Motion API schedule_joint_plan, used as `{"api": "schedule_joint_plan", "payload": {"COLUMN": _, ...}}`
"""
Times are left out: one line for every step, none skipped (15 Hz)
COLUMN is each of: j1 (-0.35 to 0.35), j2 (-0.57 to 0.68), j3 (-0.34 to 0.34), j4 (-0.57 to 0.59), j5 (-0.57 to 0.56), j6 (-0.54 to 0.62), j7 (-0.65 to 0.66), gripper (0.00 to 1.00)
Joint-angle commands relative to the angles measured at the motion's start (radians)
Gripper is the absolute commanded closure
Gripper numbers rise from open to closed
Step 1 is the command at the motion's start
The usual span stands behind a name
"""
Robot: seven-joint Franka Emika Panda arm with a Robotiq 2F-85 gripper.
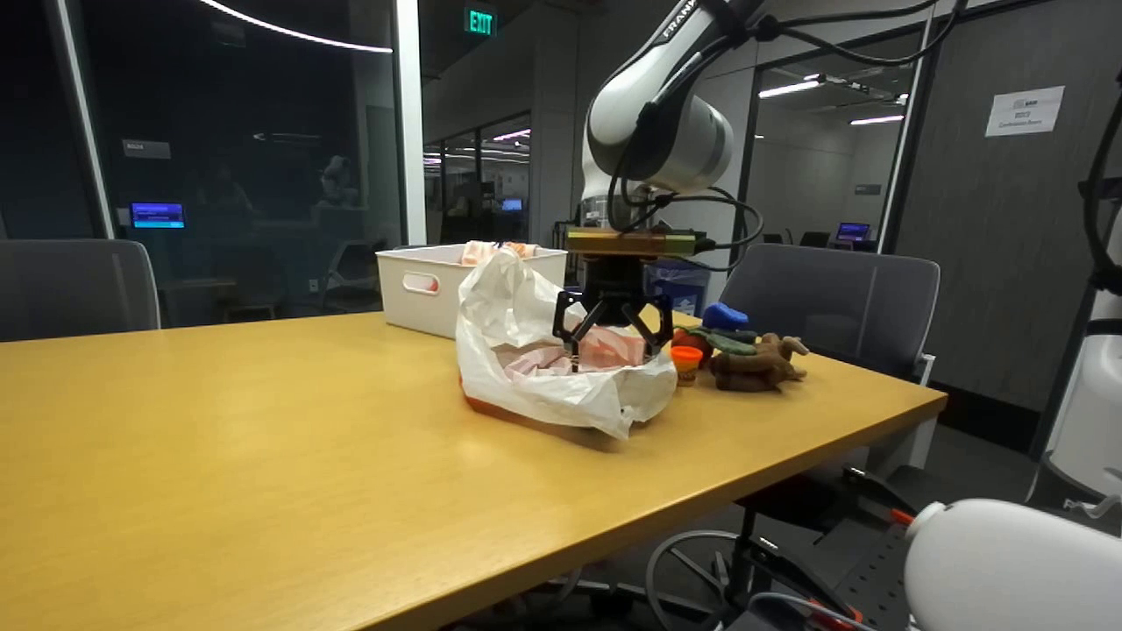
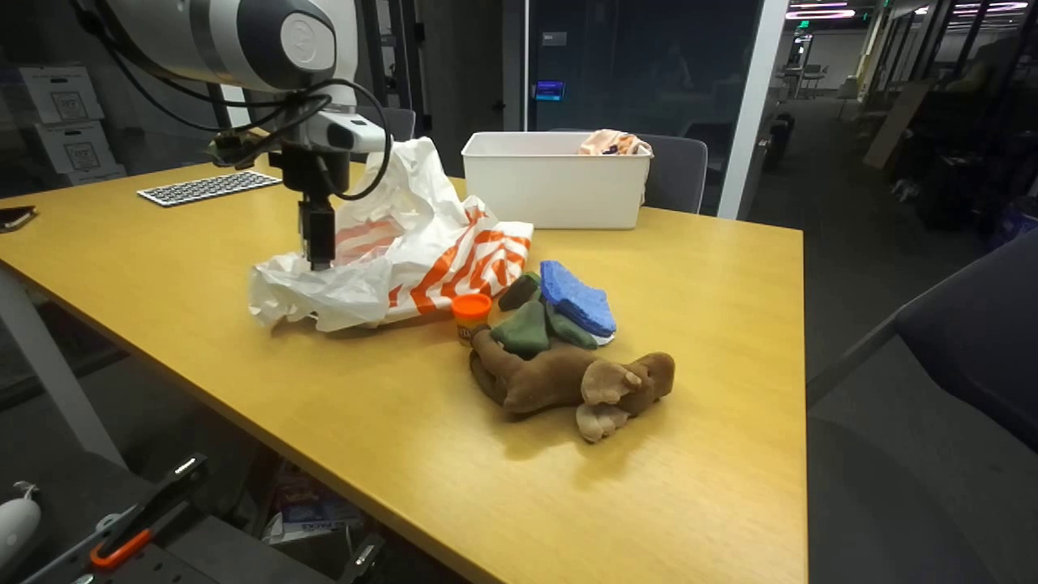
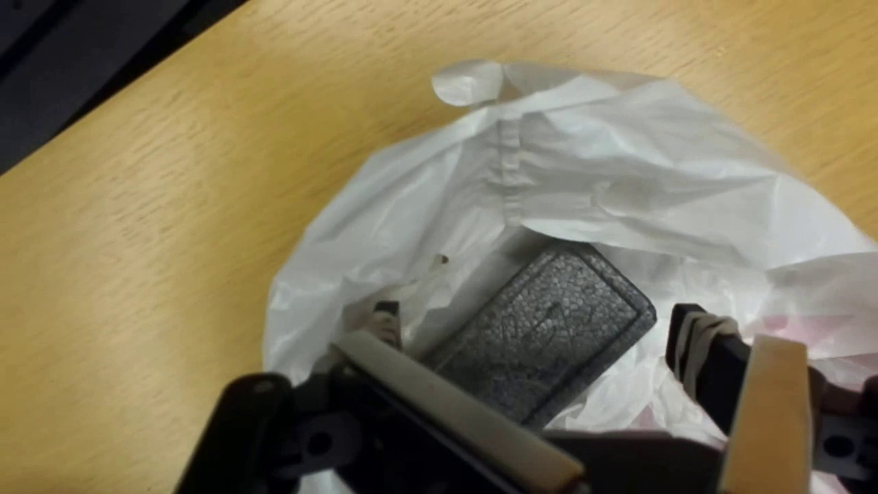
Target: Remove the items from the plastic bag and put them on the right side of the table.
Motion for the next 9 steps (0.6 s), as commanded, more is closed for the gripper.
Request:
{"api": "schedule_joint_plan", "payload": {"j1": -0.013, "j2": 0.019, "j3": 0.008, "j4": -0.012, "j5": -0.002, "j6": 0.039, "j7": 0.001, "gripper": 0.0}}
{"api": "schedule_joint_plan", "payload": {"j1": -0.014, "j2": 0.031, "j3": 0.007, "j4": -0.014, "j5": 0.001, "j6": 0.067, "j7": -0.014, "gripper": 0.0}}
{"api": "schedule_joint_plan", "payload": {"j1": -0.016, "j2": 0.046, "j3": 0.003, "j4": -0.013, "j5": -0.008, "j6": 0.091, "j7": -0.005, "gripper": 0.0}}
{"api": "schedule_joint_plan", "payload": {"j1": -0.017, "j2": 0.061, "j3": -0.001, "j4": -0.013, "j5": -0.022, "j6": 0.122, "j7": 0.007, "gripper": 0.0}}
{"api": "schedule_joint_plan", "payload": {"j1": -0.019, "j2": 0.074, "j3": -0.005, "j4": -0.015, "j5": -0.023, "j6": 0.154, "j7": 0.01, "gripper": 0.0}}
{"api": "schedule_joint_plan", "payload": {"j1": -0.019, "j2": 0.087, "j3": -0.011, "j4": -0.016, "j5": -0.032, "j6": 0.184, "j7": 0.023, "gripper": 0.0}}
{"api": "schedule_joint_plan", "payload": {"j1": -0.02, "j2": 0.1, "j3": -0.015, "j4": -0.017, "j5": -0.029, "j6": 0.212, "j7": 0.021, "gripper": 0.0}}
{"api": "schedule_joint_plan", "payload": {"j1": -0.018, "j2": 0.112, "j3": -0.024, "j4": -0.017, "j5": -0.042, "j6": 0.232, "j7": 0.043, "gripper": 0.0}}
{"api": "schedule_joint_plan", "payload": {"j1": -0.013, "j2": 0.121, "j3": -0.035, "j4": -0.019, "j5": -0.07, "j6": 0.254, "j7": 0.069, "gripper": 0.0}}
